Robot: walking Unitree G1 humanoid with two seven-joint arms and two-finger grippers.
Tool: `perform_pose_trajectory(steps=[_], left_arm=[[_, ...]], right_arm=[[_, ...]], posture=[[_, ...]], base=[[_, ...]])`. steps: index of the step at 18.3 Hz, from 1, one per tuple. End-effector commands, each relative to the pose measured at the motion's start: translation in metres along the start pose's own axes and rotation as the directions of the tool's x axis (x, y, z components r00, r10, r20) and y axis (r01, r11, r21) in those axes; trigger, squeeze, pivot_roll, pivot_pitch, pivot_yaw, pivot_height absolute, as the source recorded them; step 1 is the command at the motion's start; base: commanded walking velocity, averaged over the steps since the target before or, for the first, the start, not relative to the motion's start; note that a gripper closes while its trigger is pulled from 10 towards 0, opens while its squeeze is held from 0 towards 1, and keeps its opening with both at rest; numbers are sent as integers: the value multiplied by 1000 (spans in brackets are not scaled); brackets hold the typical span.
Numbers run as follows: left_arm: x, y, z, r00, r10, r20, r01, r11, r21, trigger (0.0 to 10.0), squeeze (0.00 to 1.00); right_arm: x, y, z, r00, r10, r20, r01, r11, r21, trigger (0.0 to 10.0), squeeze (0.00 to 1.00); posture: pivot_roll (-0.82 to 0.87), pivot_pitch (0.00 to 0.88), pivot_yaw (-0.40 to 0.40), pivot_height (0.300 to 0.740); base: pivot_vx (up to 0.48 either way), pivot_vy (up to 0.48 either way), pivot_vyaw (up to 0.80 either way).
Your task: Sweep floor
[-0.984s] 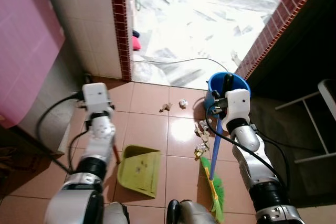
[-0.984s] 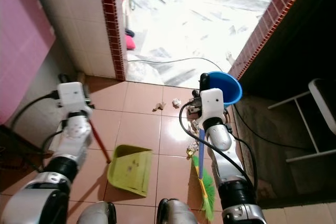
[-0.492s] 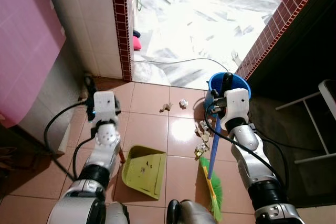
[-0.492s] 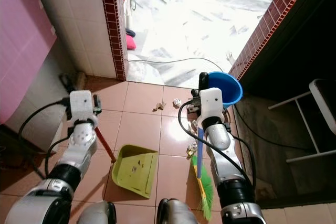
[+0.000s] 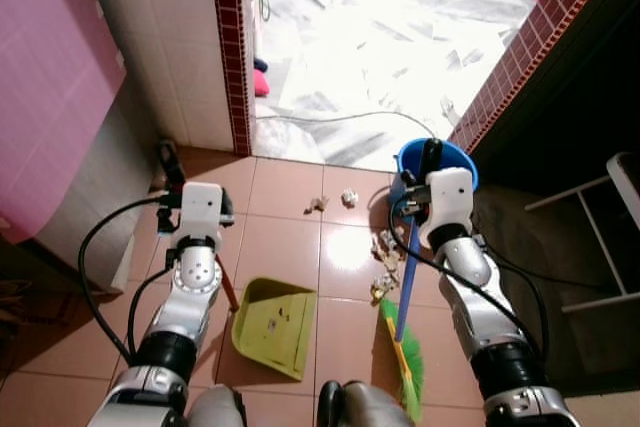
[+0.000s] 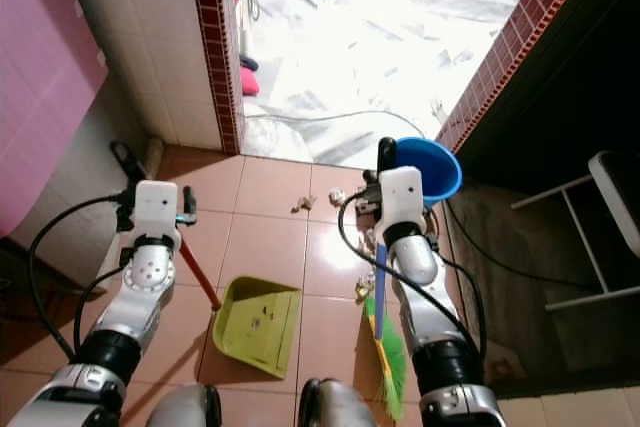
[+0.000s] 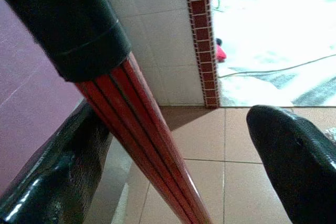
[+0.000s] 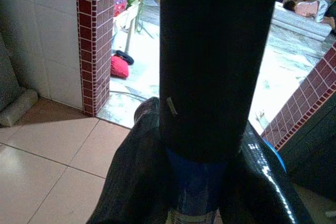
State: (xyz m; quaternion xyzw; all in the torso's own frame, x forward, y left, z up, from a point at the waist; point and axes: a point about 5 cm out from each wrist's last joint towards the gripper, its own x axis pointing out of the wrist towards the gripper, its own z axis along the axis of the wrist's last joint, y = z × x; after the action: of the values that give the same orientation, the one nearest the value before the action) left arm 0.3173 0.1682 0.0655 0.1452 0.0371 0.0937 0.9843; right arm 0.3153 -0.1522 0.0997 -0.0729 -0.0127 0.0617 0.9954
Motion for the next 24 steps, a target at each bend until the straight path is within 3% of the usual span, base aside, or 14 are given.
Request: perform_pose_trajectory(steps=[1, 6, 15, 16, 17, 22, 24], left_arm=[[-3, 2, -4, 999, -38, -15, 37, 999, -28, 10000, 1000], [-3, 13, -3, 995, -96, -9, 96, 994, -49, 10000, 1000], [12, 26, 13, 990, -141, 16, 142, 983, -113, 10000, 1000], [15, 24, 16, 986, -166, 24, 167, 979, -120, 10000, 557], [16, 23, 17, 985, -169, 24, 171, 978, -120, 10000, 0], [23, 23, 15, 978, -209, -12, 205, 967, -150, 9647, 0], [24, 23, 15, 975, -222, -19, 217, 965, -151, 10000, 0]], right_arm=[[2, -4, 3, 1000, -12, 18, 13, 1000, -3, 10000, 0], [1, -7, 2, 1000, -16, 16, 16, 1000, -9, 10000, 0], [1, -9, 2, 1000, -19, 17, 19, 1000, -15, 10000, 0], [0, -8, 1, 1000, -17, 17, 18, 1000, -15, 10000, 0], [0, -7, 1, 1000, -16, 17, 16, 1000, -15, 10000, 0], [-1, -9, 1, 1000, -19, 15, 19, 1000, -19, 10000, 0], [-1, -10, 1, 1000, -19, 15, 20, 1000, -21, 10000, 0]], posture=[[-28, 90, -81, 740], [-32, 89, -80, 740], [-36, 86, -82, 740], [-37, 86, -82, 740], [-40, 86, -83, 740], [-44, 87, -83, 740], [-52, 89, -84, 740]], base=[[0, 0, 0], [0, 0, 0], [0, 0, 0], [0, 0, 0], [0, 0, 0], [0, 0, 0], [0, 0, 0]])
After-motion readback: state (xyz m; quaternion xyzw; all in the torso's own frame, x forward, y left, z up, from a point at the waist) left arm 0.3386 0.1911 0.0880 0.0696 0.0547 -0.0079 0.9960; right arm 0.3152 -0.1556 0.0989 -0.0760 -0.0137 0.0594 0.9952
